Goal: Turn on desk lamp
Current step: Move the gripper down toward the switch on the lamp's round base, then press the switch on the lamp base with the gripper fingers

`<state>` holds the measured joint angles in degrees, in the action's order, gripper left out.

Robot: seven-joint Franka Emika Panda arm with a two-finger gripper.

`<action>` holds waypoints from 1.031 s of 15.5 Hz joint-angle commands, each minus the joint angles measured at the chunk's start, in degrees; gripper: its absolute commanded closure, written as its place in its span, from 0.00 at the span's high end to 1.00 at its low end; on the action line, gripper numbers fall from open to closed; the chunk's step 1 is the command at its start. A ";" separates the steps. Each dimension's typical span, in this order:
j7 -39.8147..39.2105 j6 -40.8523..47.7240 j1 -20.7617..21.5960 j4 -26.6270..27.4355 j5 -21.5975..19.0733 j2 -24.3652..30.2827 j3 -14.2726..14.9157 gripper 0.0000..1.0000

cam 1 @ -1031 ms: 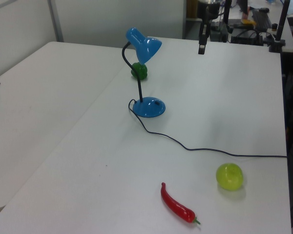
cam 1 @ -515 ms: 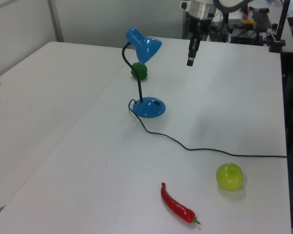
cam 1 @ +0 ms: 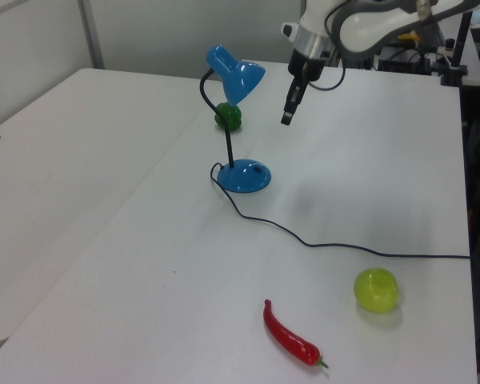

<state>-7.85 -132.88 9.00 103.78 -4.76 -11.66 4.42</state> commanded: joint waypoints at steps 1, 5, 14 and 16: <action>2.13 -5.97 1.02 0.64 -1.13 -2.39 0.41 0.00; 3.19 -12.56 1.37 0.64 -1.13 -5.47 0.33 0.00; 4.33 -19.70 2.60 0.64 -1.04 -10.65 0.33 0.00; 4.33 -20.05 2.60 0.64 -0.60 -11.45 0.33 0.00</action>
<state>-4.28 -150.88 10.53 103.89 -4.76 -22.17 4.27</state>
